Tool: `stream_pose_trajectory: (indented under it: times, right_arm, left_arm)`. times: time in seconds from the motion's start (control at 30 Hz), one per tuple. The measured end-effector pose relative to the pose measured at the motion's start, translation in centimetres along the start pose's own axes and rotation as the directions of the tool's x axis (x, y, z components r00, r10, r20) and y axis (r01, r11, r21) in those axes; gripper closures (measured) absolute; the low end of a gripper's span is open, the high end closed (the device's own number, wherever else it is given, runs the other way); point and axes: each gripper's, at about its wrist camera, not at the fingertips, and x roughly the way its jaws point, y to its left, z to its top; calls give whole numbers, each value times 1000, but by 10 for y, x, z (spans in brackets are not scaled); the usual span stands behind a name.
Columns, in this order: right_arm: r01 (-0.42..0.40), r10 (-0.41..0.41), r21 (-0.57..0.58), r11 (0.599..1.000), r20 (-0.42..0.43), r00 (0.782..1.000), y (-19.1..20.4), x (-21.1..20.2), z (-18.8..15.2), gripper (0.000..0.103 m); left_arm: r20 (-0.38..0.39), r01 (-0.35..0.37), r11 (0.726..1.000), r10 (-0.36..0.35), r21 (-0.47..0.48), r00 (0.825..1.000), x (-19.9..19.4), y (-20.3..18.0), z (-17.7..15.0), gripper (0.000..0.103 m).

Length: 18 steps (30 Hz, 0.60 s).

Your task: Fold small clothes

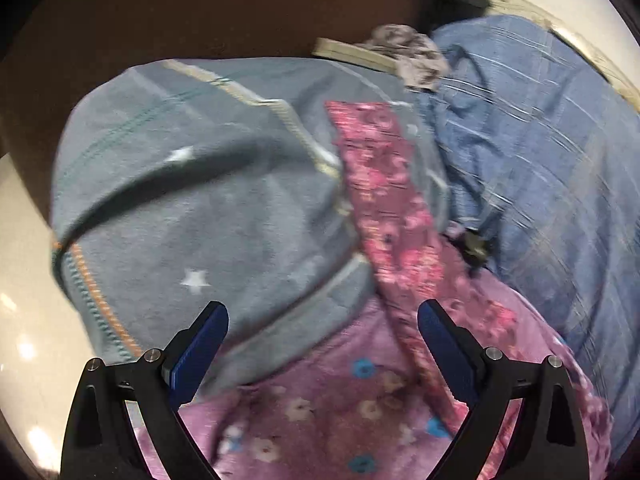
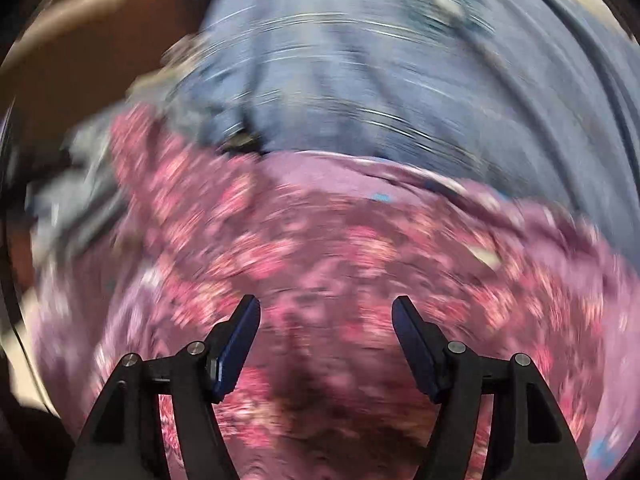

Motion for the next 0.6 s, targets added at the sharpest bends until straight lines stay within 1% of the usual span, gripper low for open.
stream_pose_trajectory:
  times: [0.07,0.1,0.13,0.17,0.23,0.3,0.33,0.37,0.4,0.43,0.47,0.5,0.53,0.6]
  right_arm:
    - [17,-19,127,992,19,1000,-38,-10,2,41]
    - [21,-28,198,980,36,999,-61,-17,1,41]
    - [39,-53,264,964,49,997,-83,-23,-1,41]
    - [67,-90,328,942,56,994,-105,-30,-6,41]
    - [107,-154,473,874,62,986,-153,-41,-19,39]
    - [127,-194,586,800,53,980,-194,-50,-35,39]
    - [132,-206,621,773,48,977,-211,-53,-42,39]
    - [133,-211,642,755,45,977,-223,-54,-48,39]
    - [131,-206,656,743,37,978,-234,-53,-54,38]
    - [130,-197,665,736,26,980,-243,-50,-57,38]
    - [126,-186,677,725,17,982,-251,-45,-60,38]
    - [119,-177,687,717,15,984,-254,-39,-60,37]
    - [110,-163,695,711,10,987,-257,-31,-60,37]
    - [106,-133,680,725,-12,991,-262,-17,-57,37]
  left_arm:
    - [1,58,996,-59,73,998,-3,-16,-6,8]
    - [1,94,988,-95,124,996,-5,-27,-10,8]
    - [-3,133,972,-135,193,991,-8,-43,-16,8]
    - [-5,152,960,-156,234,988,-11,-51,-20,8]
    - [-34,216,918,-217,332,976,-12,-76,-35,8]
    - [-65,263,889,-258,374,964,-11,-90,-46,8]
    - [-89,295,868,-284,398,955,-8,-102,-54,8]
    - [-104,312,857,-295,411,950,-5,-108,-56,11]
    - [-127,329,840,-305,431,944,0,-119,-63,17]
    - [-142,335,832,-304,442,942,4,-128,-67,21]
    - [-159,341,824,-302,453,940,8,-136,-71,28]
    - [-178,347,815,-298,463,938,14,-144,-76,32]
    - [-206,359,807,-295,469,933,22,-154,-82,35]
    - [-245,383,801,-300,460,922,34,-164,-88,46]
